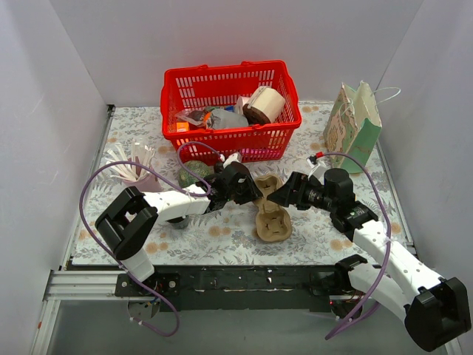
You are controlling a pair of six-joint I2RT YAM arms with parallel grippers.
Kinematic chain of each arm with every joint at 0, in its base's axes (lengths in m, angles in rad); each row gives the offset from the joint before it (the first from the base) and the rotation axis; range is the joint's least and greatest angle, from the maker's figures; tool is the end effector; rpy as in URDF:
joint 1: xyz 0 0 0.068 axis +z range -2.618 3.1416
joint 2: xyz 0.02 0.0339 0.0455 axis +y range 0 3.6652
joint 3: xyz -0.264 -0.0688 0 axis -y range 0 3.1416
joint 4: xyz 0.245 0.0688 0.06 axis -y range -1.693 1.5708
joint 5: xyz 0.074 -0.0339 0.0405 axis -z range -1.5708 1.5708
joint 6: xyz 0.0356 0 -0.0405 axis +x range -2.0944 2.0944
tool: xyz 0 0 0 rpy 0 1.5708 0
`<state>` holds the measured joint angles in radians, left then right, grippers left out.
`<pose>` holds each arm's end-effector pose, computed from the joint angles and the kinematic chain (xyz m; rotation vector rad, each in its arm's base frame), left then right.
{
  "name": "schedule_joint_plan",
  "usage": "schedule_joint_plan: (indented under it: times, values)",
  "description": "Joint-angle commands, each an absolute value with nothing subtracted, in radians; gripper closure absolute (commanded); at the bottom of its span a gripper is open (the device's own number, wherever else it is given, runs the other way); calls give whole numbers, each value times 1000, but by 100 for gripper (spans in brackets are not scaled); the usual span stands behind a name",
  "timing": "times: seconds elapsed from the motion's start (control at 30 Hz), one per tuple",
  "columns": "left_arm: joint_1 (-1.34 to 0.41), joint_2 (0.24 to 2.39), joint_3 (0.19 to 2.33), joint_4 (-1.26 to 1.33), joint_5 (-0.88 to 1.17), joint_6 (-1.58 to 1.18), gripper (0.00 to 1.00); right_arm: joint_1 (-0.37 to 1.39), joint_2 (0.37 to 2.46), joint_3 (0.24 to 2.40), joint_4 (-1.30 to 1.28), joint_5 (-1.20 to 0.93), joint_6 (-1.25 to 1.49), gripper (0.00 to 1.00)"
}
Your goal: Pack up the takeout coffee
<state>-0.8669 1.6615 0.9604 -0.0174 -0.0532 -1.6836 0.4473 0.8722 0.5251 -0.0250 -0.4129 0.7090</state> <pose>0.2294 -0.2673 0.1921 -1.0713 2.3962 -1.1195 0.1744 0.0995 0.2500 -0.0236 2.0946 1.1379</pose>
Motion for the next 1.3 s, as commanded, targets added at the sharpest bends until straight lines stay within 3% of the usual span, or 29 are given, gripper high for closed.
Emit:
schedule_joint_plan:
  times: [0.0,0.33,0.6,0.77,1.27]
  values:
    - [-871,1626,982,21,-54,-1694,100,453,865,538,2,-344,709,8]
    - [-873,1644,999,28,-38,-1692,100,460,905,509,202,-400,779,8]
    - [-873,1641,997,8,-63,-1697,100,468,888,558,123,-373,753,8]
    - [-873,1629,1000,6,-72,-1701,100,468,858,587,-68,-229,698,9]
    - [-871,1638,1005,-17,-61,-1706,100,471,888,572,34,-356,710,13]
